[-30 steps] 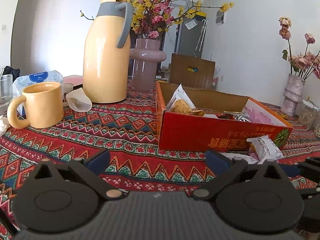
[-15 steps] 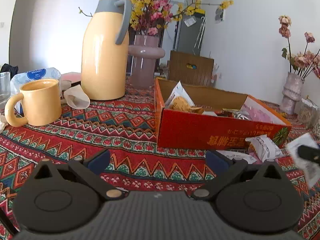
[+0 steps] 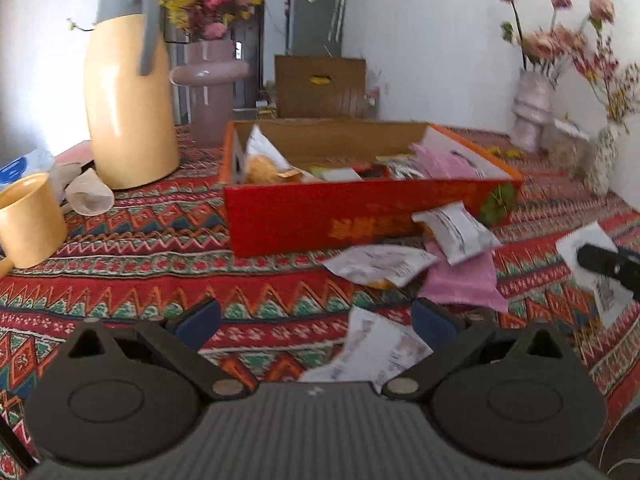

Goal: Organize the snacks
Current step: 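Grasp a white printed packet with the right tool while the left tool grasps another, then carry both white packets into the box and open both tools to release them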

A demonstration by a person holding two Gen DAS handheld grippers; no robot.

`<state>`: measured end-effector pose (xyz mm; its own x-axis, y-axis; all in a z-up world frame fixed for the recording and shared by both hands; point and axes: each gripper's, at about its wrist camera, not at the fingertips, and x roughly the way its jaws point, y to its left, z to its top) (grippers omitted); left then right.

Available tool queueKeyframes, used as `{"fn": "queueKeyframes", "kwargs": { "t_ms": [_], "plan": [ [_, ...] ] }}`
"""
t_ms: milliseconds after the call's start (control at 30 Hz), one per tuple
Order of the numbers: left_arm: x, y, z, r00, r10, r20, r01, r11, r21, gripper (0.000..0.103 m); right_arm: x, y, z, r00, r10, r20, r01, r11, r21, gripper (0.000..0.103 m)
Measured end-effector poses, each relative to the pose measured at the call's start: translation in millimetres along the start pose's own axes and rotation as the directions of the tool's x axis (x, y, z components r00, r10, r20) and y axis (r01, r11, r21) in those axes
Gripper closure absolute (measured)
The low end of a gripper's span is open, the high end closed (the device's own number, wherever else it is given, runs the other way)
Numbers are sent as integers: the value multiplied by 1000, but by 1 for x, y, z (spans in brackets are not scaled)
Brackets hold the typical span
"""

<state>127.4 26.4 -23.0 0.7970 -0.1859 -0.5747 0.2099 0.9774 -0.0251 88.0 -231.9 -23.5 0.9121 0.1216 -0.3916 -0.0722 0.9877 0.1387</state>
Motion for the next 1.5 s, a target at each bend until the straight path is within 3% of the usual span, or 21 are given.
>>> {"fn": "queueKeyframes", "kwargs": {
  "t_ms": [133, 300, 633, 800, 967, 1500],
  "plan": [
    [6, -11, -2, 1000, 4, -28, -3, 1000, 24, 0, -5, -8, -3, 1000, 6, 3, -6, 1000, 20, 69],
    [11, -24, -4, 998, 2, -58, 2, 998, 57, 10, -10, -22, -8, 1000, 5, 0, -5, 999, 50, 69],
    [23, -39, -12, 992, -27, -121, 36, 996, 77, 39, -20, -38, -15, 1000, 9, 3, -9, 997, 82, 69],
    [22, -38, -12, 992, -57, -111, 64, 996, 60, 56, -24, -42, -17, 1000, 9, 0, -9, 996, 90, 69],
    [16, -38, -13, 995, -54, -87, 59, 997, 50, 61, -25, -43, -20, 1000, 12, -8, -11, 996, 90, 69],
    [-15, -25, -4, 999, -11, 42, 11, 1000, -1, 61, -24, -31, -17, 1000, 22, -5, -22, 998, 63, 69]
  ]
}}
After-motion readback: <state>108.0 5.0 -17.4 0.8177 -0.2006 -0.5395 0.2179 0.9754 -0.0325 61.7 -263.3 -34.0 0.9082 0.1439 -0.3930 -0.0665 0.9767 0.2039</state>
